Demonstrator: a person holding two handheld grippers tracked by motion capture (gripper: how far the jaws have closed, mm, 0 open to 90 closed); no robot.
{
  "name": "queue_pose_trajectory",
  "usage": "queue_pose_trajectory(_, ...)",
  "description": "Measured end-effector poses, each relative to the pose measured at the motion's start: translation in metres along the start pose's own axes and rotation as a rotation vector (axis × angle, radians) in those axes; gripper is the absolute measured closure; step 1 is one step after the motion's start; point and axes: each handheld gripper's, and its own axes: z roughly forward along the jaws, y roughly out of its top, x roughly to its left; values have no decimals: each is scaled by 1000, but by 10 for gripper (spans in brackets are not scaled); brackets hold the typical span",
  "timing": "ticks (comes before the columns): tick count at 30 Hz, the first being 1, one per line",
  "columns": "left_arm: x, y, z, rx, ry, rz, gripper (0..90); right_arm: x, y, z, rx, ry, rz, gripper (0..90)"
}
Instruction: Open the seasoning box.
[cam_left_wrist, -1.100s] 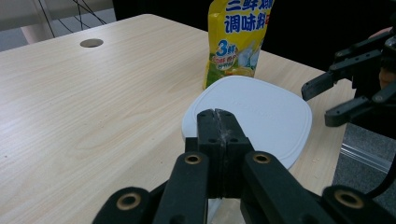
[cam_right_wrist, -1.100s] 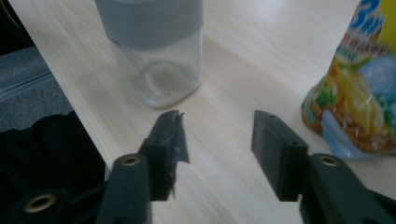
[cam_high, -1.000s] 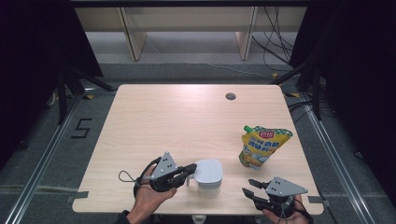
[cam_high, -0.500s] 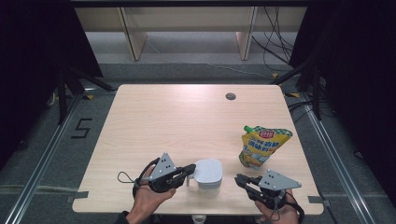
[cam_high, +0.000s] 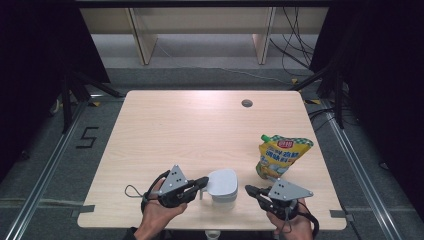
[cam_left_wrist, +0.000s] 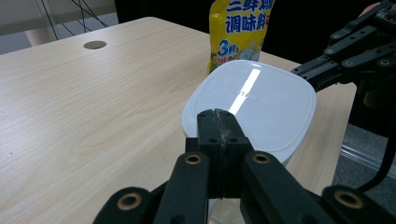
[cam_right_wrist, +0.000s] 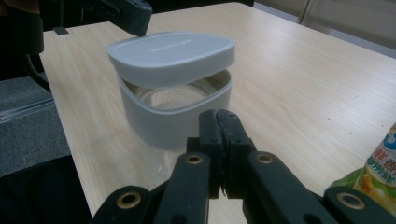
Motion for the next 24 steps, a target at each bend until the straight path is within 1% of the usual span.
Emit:
queue_pose_trajectory(2, -2, 0, 1, 0, -2, -5, 893, 0, 2, 1, -5, 13, 6, 899)
queue_pose_trajectory(3, -2, 0, 0, 1, -4, 14, 893, 0, 3, 2, -23, 8, 1, 900)
queue_pose_trajectory(4, -2, 0, 0, 0, -3, 12, 893, 1, 5, 1, -12, 19, 13, 900)
queue_pose_trajectory(5, -2, 0, 0, -1, -3, 0, 893, 1, 6, 2, -8, 24, -3, 900)
queue_pose_trajectory(6, -1, 0, 0, -1, -2, -5, 893, 1, 7, 4, -7, 39, -9, 900)
queue_pose_trajectory(7, -1, -1, 0, -7, -3, -17, 893, 2, 7, 4, 3, 26, -14, 900)
queue_pose_trajectory(8, 0, -1, -1, 1, 3, 0, 893, 3, 7, 5, 8, 24, -19, 900)
queue_pose_trajectory(9, 0, -2, -1, -1, 4, 1, 893, 3, 7, 7, 1, 46, -26, 900)
queue_pose_trajectory(10, 0, -2, -1, 0, 10, -2, 893, 4, 7, 7, -1, 28, -23, 900)
queue_pose_trajectory(11, 1, -3, -2, 6, 11, 0, 893, 5, 8, 8, -3, 22, -10, 900)
queue_pose_trajectory(12, 1, -4, -2, 11, 13, -4, 893, 7, 8, 9, 0, 26, 0, 900)
queue_pose_trajectory(13, 2, -5, -1, 0, 7, -4, 893, 6, 9, 10, -3, 38, -22, 900)
queue_pose_trajectory(14, 2, -6, -1, -3, 2, -20, 893, 6, 11, 9, 3, 50, -35, 900)
queue_pose_trajectory(16, 4, -6, -1, -2, 0, -28, 892, 9, 14, 10, -4, 46, -31, 900)
queue_pose_trajectory(18, 3, -6, -1, -3, 0, -26, 892, 10, 17, 11, -14, 53, -43, 900)
queue_pose_trajectory(19, 3, -6, -1, -5, -1, -23, 892, 11, 19, 10, -14, 46, -53, 900)
queue_pose_trajectory(20, 3, -6, -1, -4, -1, -23, 892, 12, 20, 10, -9, 48, -38, 900)
queue_pose_trajectory(21, 3, -6, -1, -4, -1, -25, 892, 11, 21, 11, -19, 51, -59, 900)
queue_pose_trajectory(22, 3, -6, -1, -3, -1, -25, 892, 12, 21, 12, -18, 56, -52, 900)
queue_pose_trajectory(23, 3, -6, -1, -3, -1, -26, 892, 13, 22, 12, -18, 57, -30, 900)
queue_pose_trajectory(24, 3, -6, -1, -5, -1, -24, 892, 13, 23, 14, -32, 65, -44, 900)
